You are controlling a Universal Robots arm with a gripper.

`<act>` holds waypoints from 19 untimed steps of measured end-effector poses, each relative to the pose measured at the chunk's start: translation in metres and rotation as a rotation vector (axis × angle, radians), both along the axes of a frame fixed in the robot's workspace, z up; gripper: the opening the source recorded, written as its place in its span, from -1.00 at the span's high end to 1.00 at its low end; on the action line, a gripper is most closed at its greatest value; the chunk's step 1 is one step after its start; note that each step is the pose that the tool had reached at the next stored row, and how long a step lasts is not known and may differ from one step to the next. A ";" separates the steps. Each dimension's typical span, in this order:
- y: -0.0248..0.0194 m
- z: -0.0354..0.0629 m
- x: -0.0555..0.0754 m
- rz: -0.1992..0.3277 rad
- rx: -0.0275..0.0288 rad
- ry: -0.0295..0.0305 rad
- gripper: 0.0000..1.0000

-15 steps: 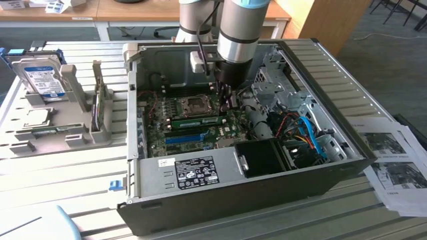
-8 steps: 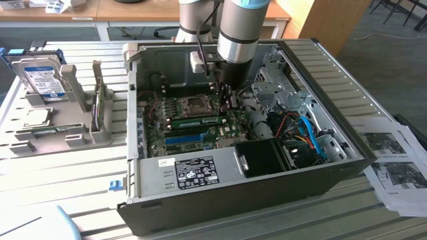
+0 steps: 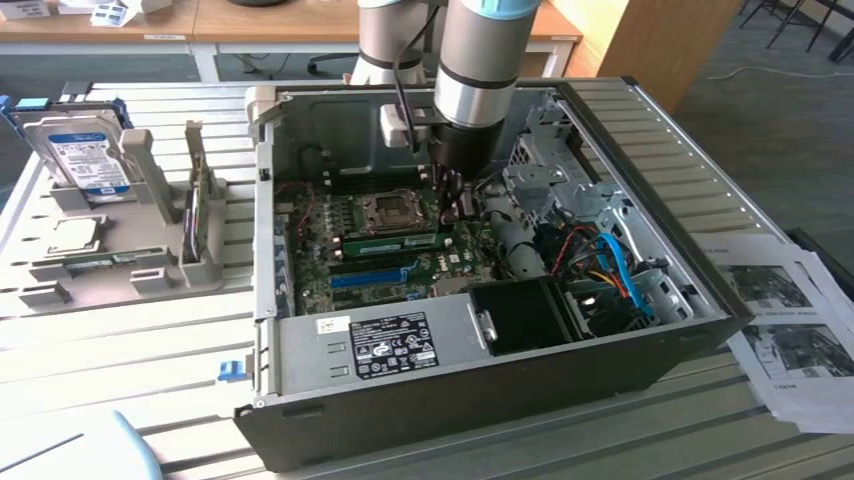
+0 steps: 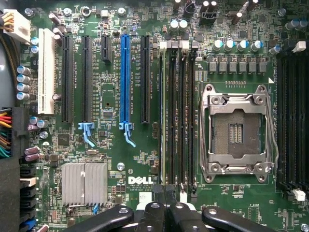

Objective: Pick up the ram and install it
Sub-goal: 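Press down the ram until it locks into place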

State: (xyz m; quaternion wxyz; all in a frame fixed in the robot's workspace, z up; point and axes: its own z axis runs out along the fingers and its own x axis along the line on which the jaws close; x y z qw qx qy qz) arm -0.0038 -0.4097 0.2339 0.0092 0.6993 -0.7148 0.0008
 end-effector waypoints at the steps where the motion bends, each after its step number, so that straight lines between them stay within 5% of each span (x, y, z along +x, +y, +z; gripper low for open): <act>1: 0.0000 -0.0003 0.000 0.000 -0.0001 0.0000 0.81; 19: 0.0003 -0.0043 0.000 0.000 0.0004 -0.0001 0.81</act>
